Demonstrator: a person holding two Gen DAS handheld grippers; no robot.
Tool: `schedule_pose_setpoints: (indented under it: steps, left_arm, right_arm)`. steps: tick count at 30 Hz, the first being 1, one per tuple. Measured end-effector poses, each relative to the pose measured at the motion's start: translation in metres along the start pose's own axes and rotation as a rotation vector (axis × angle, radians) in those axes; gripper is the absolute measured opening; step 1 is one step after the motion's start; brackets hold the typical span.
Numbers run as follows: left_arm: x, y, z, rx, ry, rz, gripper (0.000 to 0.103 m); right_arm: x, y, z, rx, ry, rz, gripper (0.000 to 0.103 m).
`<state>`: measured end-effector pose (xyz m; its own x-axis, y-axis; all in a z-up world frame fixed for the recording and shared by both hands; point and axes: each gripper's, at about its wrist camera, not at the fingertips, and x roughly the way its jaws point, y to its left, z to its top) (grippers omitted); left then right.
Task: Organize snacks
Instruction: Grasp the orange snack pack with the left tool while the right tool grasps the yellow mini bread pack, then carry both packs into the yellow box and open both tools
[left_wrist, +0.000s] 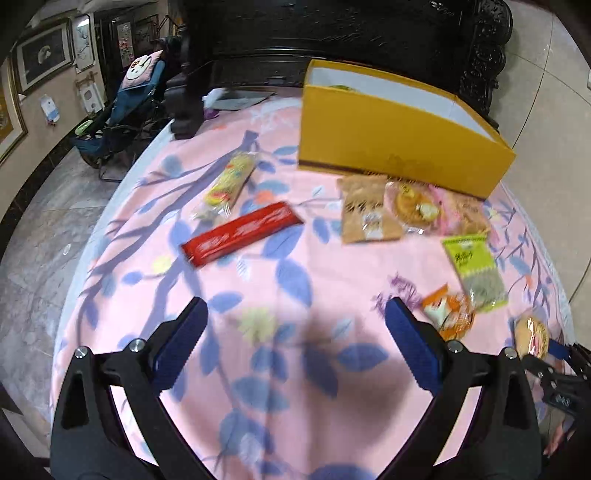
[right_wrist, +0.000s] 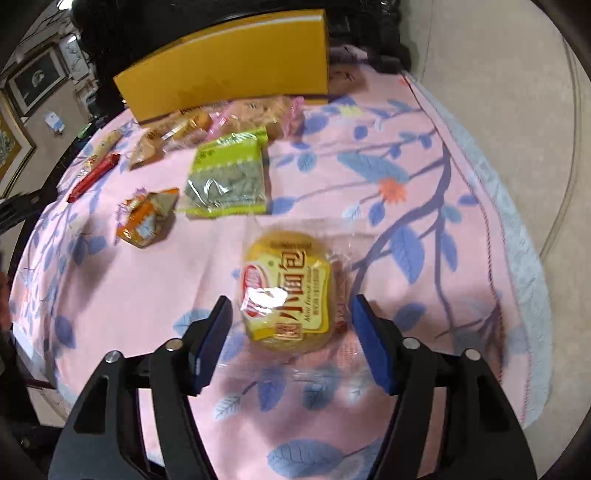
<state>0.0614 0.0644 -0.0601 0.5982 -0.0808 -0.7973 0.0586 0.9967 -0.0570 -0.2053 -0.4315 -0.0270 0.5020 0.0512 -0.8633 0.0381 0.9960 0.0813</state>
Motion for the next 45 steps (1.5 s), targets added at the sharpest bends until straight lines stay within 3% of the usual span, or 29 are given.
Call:
schedule_pose_setpoints:
  steps: [2,5,8,14,19,25,26,27,29,36,45]
  left_arm:
    - [-0.007,0.006,-0.008,-0.015,0.0,0.011,0.098]
    - [-0.015,0.014,-0.015,-0.04,0.003,0.007,0.098]
    - [-0.017,0.009,-0.02,-0.039,0.015,-0.016,0.098]
    - [0.008,-0.061,-0.024,0.068,0.066,-0.09,0.098]
    - [0.034,-0.124,-0.025,0.23,0.046,-0.048,0.098]
    - [0.062,-0.149,-0.026,0.262,0.071,-0.048,0.097]
    - [0.065,-0.148,-0.025,0.248,0.07,-0.049,0.096]
    - [0.069,-0.146,-0.025,0.229,0.074,-0.051,0.08]
    - [0.071,-0.139,-0.024,0.181,0.059,-0.074,0.063]
    - [0.061,-0.124,-0.023,0.132,0.036,-0.095,0.051]
    - [0.025,-0.108,-0.017,0.105,-0.012,-0.13,0.051]
  right_arm:
    - [0.005,-0.001,0.002,0.01,-0.051,0.006,0.072]
    - [0.009,-0.001,0.01,0.018,-0.12,-0.007,0.054]
    - [0.017,0.002,0.024,0.028,-0.124,0.018,0.053]
    - [0.024,0.011,0.028,-0.008,-0.152,-0.002,0.055]
    - [0.023,0.005,0.028,0.0,-0.146,0.035,0.055]
    - [0.022,0.007,0.026,-0.01,-0.149,0.029,0.057]
    - [0.022,0.007,0.026,-0.011,-0.149,0.029,0.057]
    - [0.022,0.006,0.026,-0.009,-0.149,0.032,0.057]
    - [0.022,0.005,0.026,-0.004,-0.15,0.04,0.057]
    - [0.018,0.001,0.024,0.045,-0.159,0.061,0.053]
    - [0.0,0.015,0.031,0.017,-0.186,0.079,0.053]
